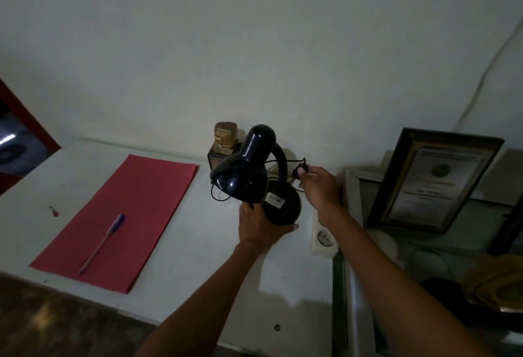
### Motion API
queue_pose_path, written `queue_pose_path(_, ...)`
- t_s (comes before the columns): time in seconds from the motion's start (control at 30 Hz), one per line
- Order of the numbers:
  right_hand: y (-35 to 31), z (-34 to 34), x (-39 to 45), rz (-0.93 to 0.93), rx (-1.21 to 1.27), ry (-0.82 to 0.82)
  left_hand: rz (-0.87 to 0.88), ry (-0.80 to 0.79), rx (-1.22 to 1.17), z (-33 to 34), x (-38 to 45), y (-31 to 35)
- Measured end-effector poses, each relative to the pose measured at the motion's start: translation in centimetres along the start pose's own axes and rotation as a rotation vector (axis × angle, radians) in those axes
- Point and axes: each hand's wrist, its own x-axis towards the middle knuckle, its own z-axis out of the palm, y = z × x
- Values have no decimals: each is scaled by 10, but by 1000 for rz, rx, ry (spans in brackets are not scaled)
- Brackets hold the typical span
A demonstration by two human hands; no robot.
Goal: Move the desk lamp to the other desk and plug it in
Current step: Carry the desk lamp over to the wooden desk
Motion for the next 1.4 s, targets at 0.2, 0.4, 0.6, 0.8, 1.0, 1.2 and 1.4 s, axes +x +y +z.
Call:
queue_pose_path(0.2,19,7,-4,-15,-48,13,61,116,37,8,-5,1)
queue_pose_path(0.4,27,11,3,36,19,27,28,163,177,15,-3,11)
queue_pose_path(0.6,31,13,8,58,55,8,23,110,233,12,5,10)
queue_pose_path(0.8,35,9,10,55,71,-19,57,123,288,14,8,11)
queue_pose_path(1.0,37,9,9,43,67,-20,40,93,275,11,7,16)
queue_pose_path(1.2,31,9,11,10,53,-30,106,77,181,3,7,14)
queue_pose_path(1.4,26,7,6,-24,43,-84,176,63,172,-12,2,3)
